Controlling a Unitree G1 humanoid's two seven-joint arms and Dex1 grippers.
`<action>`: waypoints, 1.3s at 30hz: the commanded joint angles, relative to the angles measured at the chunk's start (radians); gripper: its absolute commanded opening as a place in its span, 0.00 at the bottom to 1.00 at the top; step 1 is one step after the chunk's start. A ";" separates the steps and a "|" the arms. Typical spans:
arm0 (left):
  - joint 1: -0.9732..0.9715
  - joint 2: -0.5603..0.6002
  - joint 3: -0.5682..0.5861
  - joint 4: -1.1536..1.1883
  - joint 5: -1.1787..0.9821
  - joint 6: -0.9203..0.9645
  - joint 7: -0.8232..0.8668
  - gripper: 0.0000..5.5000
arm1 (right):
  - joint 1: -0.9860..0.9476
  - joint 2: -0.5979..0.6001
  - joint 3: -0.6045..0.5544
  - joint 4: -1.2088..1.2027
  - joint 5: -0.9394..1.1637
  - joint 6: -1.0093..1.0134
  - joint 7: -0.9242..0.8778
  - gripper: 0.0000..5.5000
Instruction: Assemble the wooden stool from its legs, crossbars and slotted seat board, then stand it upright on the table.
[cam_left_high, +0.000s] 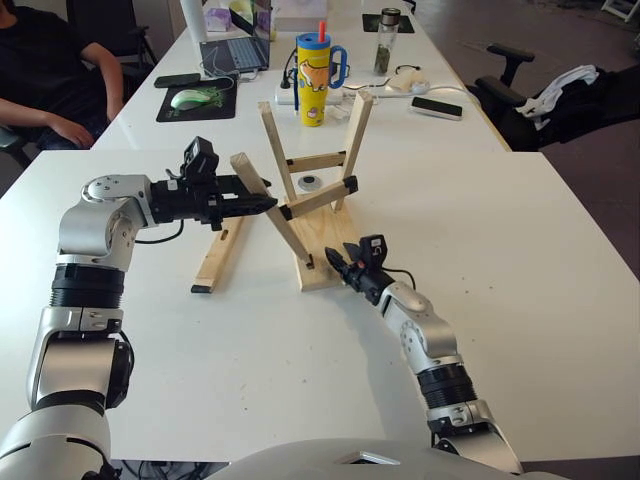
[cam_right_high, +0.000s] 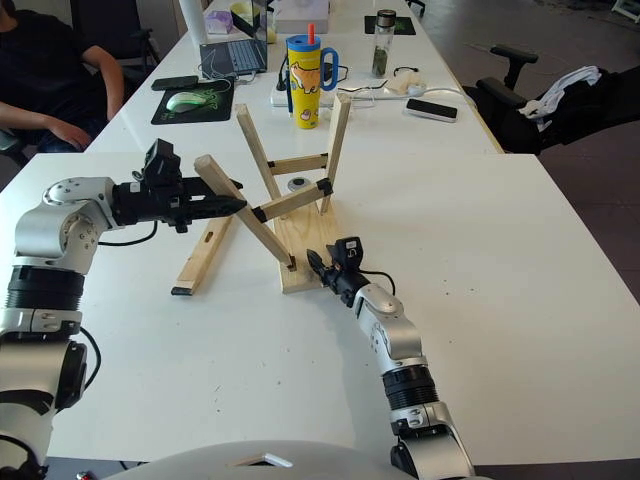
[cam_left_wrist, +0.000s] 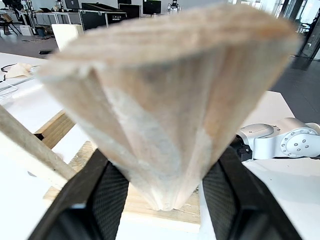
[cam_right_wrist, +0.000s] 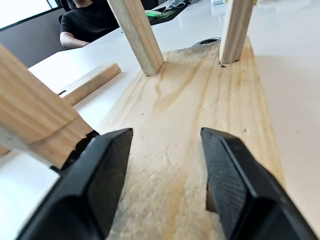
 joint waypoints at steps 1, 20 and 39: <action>-0.017 -0.010 -0.004 -0.037 -0.010 0.016 -0.006 0.37 | 0.008 0.003 -0.010 0.031 0.000 0.017 0.000 0.46; -0.068 -0.003 -0.103 0.071 0.159 -0.147 -0.047 0.37 | 0.004 -0.008 0.009 0.053 -0.024 0.029 0.015 0.46; 0.132 -0.090 -0.213 0.057 0.173 -0.185 0.005 0.37 | 0.011 -0.019 0.035 0.088 -0.082 0.002 0.026 0.46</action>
